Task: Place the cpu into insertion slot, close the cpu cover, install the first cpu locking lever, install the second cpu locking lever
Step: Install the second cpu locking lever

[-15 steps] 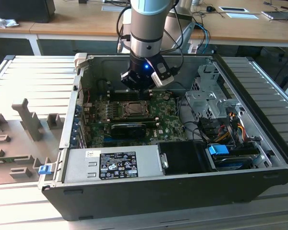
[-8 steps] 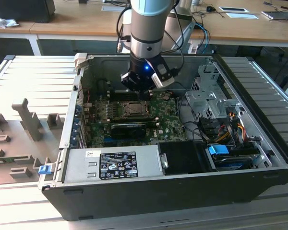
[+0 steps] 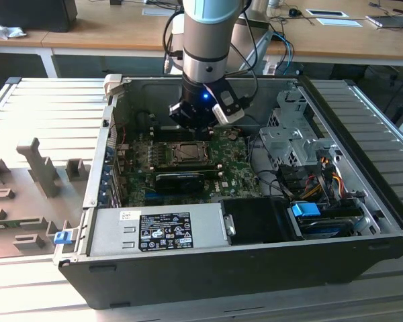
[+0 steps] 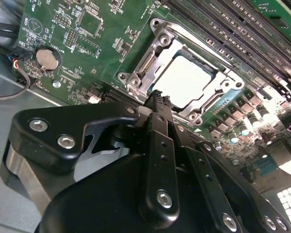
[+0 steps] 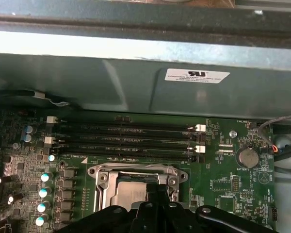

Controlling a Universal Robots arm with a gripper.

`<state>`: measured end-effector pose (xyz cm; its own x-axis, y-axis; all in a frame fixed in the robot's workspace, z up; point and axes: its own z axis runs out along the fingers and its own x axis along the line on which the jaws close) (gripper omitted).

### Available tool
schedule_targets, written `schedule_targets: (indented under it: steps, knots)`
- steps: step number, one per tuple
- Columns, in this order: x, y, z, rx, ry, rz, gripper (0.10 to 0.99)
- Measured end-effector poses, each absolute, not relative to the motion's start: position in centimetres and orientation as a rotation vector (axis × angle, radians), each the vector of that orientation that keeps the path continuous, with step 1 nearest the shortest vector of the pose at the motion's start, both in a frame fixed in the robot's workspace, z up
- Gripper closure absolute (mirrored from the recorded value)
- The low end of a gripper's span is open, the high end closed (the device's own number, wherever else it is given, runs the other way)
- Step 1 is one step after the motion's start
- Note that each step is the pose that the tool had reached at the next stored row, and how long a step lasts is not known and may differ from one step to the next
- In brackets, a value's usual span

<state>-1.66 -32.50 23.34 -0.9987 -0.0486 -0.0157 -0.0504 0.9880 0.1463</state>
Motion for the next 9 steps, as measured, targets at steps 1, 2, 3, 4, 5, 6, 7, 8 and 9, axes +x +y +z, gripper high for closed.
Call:
schedule_targets:
  steps: [1,2,3,4,5,6,7,8,9]
  knots:
    - [-1.66,-32.53,23.34,-0.078,3.12,0.23,0.984]
    - [-1.66,-32.55,23.35,-0.078,3.12,0.23,0.984]
    - [-1.66,-32.56,23.35,-0.078,3.12,0.23,0.984]
    - [-1.66,-32.57,23.38,-0.078,3.12,0.23,0.984]
    - [-1.66,-32.57,23.43,-0.078,3.12,0.23,0.984]
    - [-1.66,-32.57,23.52,-0.078,3.12,0.23,0.984]
    - [-1.66,-32.57,23.61,-0.078,3.12,0.23,0.984]
    - [-1.66,-32.57,23.74,-0.078,3.12,0.23,0.984]
    - [-1.66,-32.57,24.02,-0.078,3.12,0.23,0.984]
